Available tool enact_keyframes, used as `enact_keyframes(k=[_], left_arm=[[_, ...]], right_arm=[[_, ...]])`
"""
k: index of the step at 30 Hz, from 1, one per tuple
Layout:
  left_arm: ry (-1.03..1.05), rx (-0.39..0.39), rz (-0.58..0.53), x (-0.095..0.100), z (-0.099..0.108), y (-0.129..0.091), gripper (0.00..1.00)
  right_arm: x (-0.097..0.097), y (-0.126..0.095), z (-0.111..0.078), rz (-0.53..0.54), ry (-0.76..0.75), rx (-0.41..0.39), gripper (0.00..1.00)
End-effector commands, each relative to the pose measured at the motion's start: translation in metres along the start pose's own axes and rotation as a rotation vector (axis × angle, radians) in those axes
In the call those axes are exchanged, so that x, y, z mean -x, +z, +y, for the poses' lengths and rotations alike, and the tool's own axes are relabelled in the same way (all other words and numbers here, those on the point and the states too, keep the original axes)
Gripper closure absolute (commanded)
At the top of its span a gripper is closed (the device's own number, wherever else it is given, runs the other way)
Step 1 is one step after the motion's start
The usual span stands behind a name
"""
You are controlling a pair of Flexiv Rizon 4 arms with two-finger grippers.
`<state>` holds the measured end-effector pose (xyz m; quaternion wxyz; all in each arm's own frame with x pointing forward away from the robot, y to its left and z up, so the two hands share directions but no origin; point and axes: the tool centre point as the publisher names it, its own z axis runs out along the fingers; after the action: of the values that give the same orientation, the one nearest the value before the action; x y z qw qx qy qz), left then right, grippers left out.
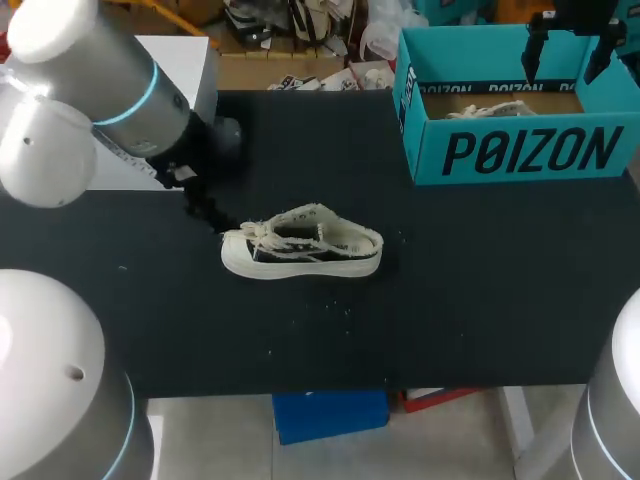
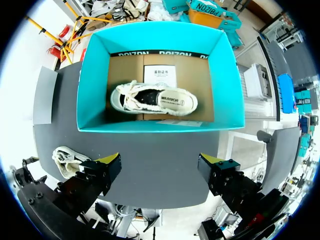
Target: Take the shoe out of the shoebox, open the shoe tongue, remove and reinsert the insole, then place the shoe into the shoebox
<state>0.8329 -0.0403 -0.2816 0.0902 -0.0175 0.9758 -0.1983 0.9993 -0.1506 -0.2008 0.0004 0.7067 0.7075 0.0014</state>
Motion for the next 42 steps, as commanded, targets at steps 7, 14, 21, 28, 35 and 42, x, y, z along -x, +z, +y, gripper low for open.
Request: enact_keyframes(k=[7, 14, 21, 28, 35, 42], left_arm=[[0.005, -0.177, 0.004, 0.000, 0.014, -0.002, 0.00], [0.005, -0.177, 0.004, 0.000, 0.014, -0.002, 0.00], [0.005, -0.177, 0.004, 0.000, 0.014, -0.002, 0.00], [0.005, -0.177, 0.004, 0.000, 0.014, -0.002, 0.00], [0.005, -0.177, 0.004, 0.000, 0.014, -0.002, 0.00], [0.005, -0.177, 0.004, 0.000, 0.014, -0.002, 0.00]], right_arm=[[0.000, 0.000, 0.000, -0.001, 0.000, -0.001, 0.00], [0.000, 0.000, 0.000, -0.001, 0.000, -0.001, 0.00], [-0.027, -0.037, -0.100, -0.050, -0.884, 0.229, 0.00], [-0.027, -0.037, -0.100, -0.050, -0.884, 0.229, 0.00], [-0.028, -0.036, -0.105, -0.046, -0.935, 0.237, 0.00], [-0.078, -0.027, -0.126, 0.062, -1.686, 0.194, 0.00]])
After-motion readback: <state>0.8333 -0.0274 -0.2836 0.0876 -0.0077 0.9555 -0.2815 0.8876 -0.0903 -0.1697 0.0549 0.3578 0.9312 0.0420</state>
